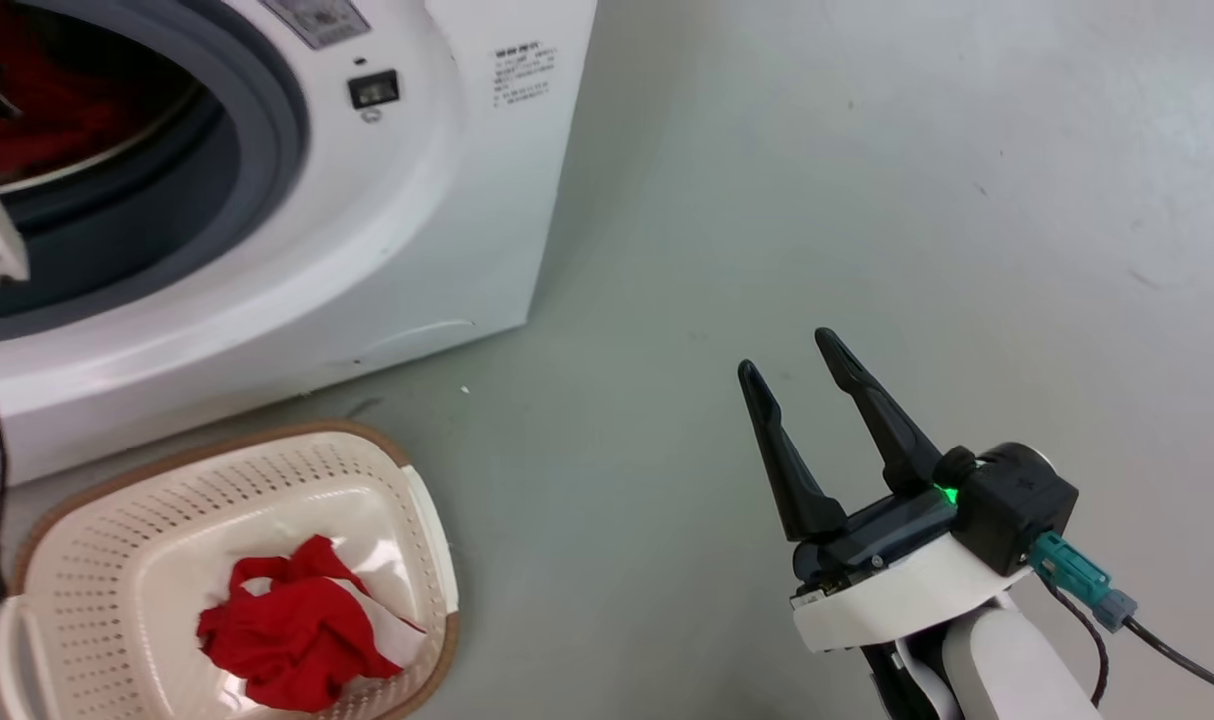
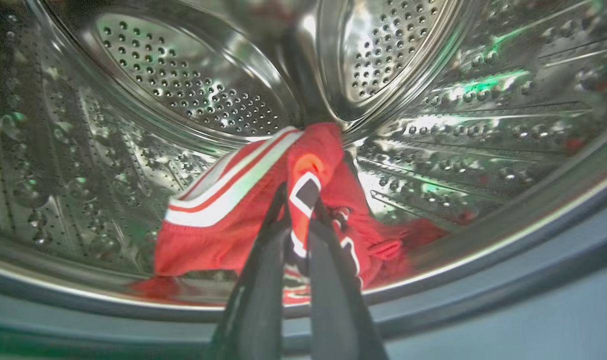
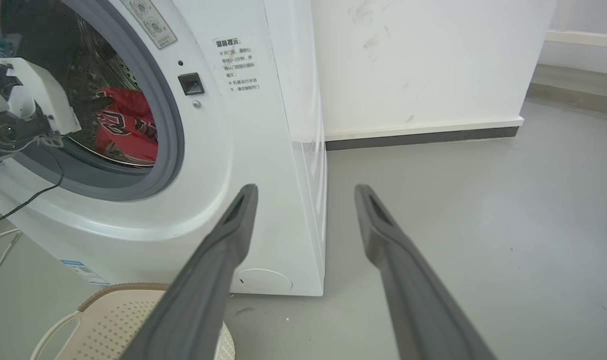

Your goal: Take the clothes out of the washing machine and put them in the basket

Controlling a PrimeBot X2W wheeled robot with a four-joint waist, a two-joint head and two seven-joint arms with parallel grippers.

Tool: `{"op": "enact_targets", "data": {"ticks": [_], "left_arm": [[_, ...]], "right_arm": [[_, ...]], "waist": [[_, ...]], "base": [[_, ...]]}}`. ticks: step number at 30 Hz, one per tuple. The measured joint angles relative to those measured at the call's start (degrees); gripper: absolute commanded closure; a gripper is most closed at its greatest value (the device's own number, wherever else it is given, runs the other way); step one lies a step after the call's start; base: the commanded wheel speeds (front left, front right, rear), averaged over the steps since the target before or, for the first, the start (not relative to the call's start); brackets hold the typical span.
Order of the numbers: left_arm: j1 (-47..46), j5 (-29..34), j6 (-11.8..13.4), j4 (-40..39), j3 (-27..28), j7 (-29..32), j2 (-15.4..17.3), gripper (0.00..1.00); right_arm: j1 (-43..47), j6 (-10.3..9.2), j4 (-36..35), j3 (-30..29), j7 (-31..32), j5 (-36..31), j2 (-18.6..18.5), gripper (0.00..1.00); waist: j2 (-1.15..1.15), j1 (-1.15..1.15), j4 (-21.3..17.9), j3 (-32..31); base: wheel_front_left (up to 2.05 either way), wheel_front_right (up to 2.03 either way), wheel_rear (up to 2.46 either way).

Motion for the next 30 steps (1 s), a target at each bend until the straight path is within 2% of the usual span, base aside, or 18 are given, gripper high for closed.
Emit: {"op": "enact_targets", "data": {"ticks": [6, 14, 19, 23, 30], "left_arm": [[4.43, -2.47, -1.36, 3.05, 0.55, -7.50, -4.83, 1.00], [9.90, -3.85, -2.88, 0.68, 0.64, -11.18, -8.95, 1.00], [14.06, -3.30, -2.87, -5.56, 0.69, -11.66, -10.09, 1.00], [17.78, -2.74, -2.26, -12.14, 1.01, -11.66, -9.61, 1.00], [24.82, -2.26, 0.86, -26.82, 0.47, -8.87, -8.92, 1.00]], "right_arm": [[2.13, 0.00, -0.24, -1.38, 1.87, -0.82, -0.02, 0.00], [5.21, 0.00, -1.16, -2.56, 3.99, -1.86, -0.01, 0.00], [7.32, 0.00, -1.96, -4.03, 5.48, -2.47, -0.01, 0.00], [8.81, 0.00, -2.88, -4.55, 6.48, -2.83, -0.01, 0.00], [10.31, 0.00, -4.35, -5.22, 7.48, -2.93, -0.01, 0.00]], "waist": [[0.00, 0.00, 2.66, -5.68], [0.00, -0.01, 6.28, -12.58], [0.00, -0.01, 8.59, -16.39], [0.00, -0.01, 10.39, -19.07], [0.00, -0.01, 13.41, -21.30]], "base": [[0.00, 0.00, 0.00], [0.00, 0.00, 0.00], [0.00, 0.00, 0.00], [0.00, 0.00, 0.00], [0.00, 0.00, 0.00]]}}
